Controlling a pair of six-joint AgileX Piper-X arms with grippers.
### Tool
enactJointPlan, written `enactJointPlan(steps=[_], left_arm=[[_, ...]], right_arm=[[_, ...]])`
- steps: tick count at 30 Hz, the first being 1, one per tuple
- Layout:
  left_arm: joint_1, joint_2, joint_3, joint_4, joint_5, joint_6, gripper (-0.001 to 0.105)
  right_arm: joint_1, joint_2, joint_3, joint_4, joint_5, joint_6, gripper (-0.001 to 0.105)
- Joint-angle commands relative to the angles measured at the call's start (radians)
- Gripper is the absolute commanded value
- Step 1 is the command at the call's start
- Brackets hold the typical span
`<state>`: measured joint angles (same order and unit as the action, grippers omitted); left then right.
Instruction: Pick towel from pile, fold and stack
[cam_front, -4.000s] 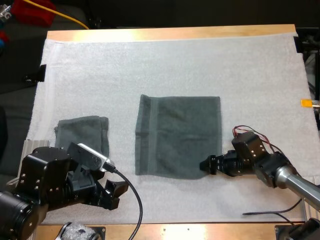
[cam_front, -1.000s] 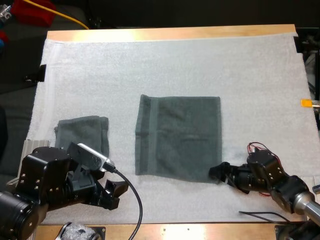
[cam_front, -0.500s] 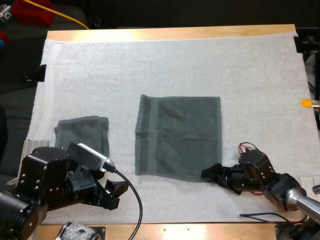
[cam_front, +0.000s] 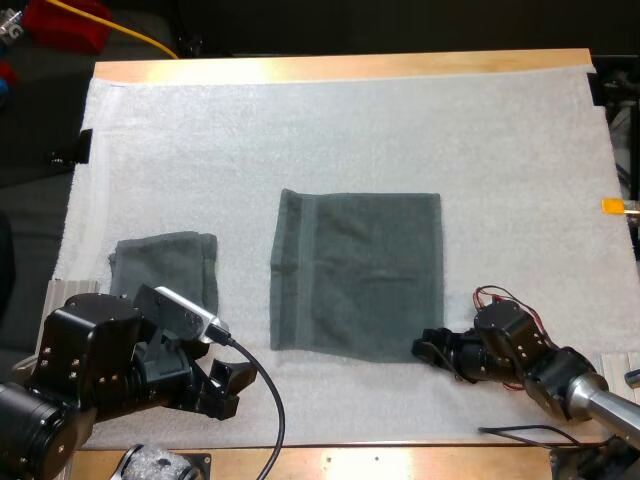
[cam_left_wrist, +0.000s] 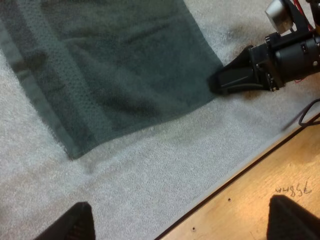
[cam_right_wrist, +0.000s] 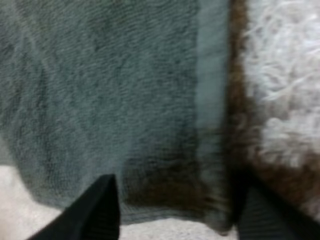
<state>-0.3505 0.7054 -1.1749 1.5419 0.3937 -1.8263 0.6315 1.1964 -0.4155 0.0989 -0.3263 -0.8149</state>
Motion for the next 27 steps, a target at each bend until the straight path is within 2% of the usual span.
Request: enactJointPlan(steps=[1, 5, 7, 12, 15, 23, 27], left_arm=[[-0.004, -0.003, 0.002, 0.001, 0.006, -0.009, 0.069], [-0.004, -0.003, 0.002, 0.001, 0.006, -0.009, 0.069], [-0.004, -0.003, 0.002, 0.001, 0.006, -0.009, 0.069], [-0.004, -0.003, 0.002, 0.001, 0.006, -0.009, 0.069], [-0.004, -0.003, 0.002, 0.001, 0.006, -0.009, 0.069], [-0.004, -0.003, 0.002, 0.001, 0.006, 0.004, 0.069], [-0.004, -0.003, 0.002, -0.005, 0.006, 0.019, 0.069]], right_arm=[[0.002, 0.007, 0.006, 0.010, 0.011, -0.003, 0.045], [0.002, 0.007, 0.006, 0.010, 0.020, -0.003, 0.040], [0.002, 0.007, 0.006, 0.010, 0.024, -0.003, 0.034], [0.002, 0.007, 0.006, 0.010, 0.036, -0.010, 0.009], [0.002, 0.007, 0.006, 0.010, 0.036, -0.026, 0.000], [0.002, 0.005, 0.006, 0.012, 0.030, -0.077, 0.001], [0.002, -0.029, 0.006, 0.075, 0.058, -0.115, 0.001]])
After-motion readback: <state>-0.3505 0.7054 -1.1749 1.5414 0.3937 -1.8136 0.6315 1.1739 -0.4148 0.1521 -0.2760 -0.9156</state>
